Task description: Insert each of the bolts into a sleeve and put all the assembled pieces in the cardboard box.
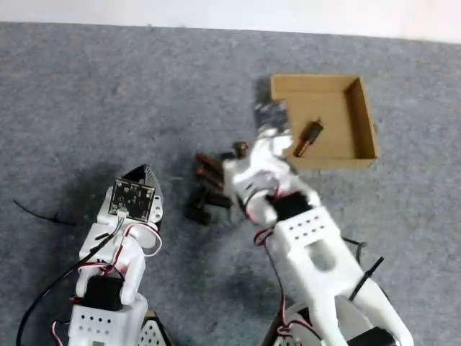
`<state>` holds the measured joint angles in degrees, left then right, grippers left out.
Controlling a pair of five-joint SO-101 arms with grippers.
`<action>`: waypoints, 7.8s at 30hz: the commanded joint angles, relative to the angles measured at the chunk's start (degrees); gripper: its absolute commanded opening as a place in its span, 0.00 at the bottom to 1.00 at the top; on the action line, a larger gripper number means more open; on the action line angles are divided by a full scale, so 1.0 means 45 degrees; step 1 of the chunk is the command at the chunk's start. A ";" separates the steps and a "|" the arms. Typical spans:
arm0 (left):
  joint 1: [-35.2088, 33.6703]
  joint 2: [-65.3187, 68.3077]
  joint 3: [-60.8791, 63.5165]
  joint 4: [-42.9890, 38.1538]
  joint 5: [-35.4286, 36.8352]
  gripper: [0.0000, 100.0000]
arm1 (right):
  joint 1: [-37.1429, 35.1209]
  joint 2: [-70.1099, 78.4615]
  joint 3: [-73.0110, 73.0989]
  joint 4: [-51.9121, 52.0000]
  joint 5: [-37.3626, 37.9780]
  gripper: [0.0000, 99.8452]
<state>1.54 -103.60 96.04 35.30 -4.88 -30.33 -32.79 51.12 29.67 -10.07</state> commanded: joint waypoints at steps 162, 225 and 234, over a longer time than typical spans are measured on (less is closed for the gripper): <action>-0.0186 -0.0127 0.0244 -0.0274 -0.0078 0.01 | 0.1006 -0.3429 0.3253 0.0381 0.0371 0.00; -0.2471 -0.0147 0.0107 -0.0762 0.0938 0.01 | -0.2530 0.1319 -0.0342 0.1690 0.5040 0.19; -0.2452 -0.0127 0.0264 -0.1192 0.0918 0.01 | -0.2354 0.5499 -0.2999 0.1670 0.5900 0.19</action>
<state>-8.92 -103.60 96.04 31.16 -1.01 -41.85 -9.85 41.80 36.97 15.69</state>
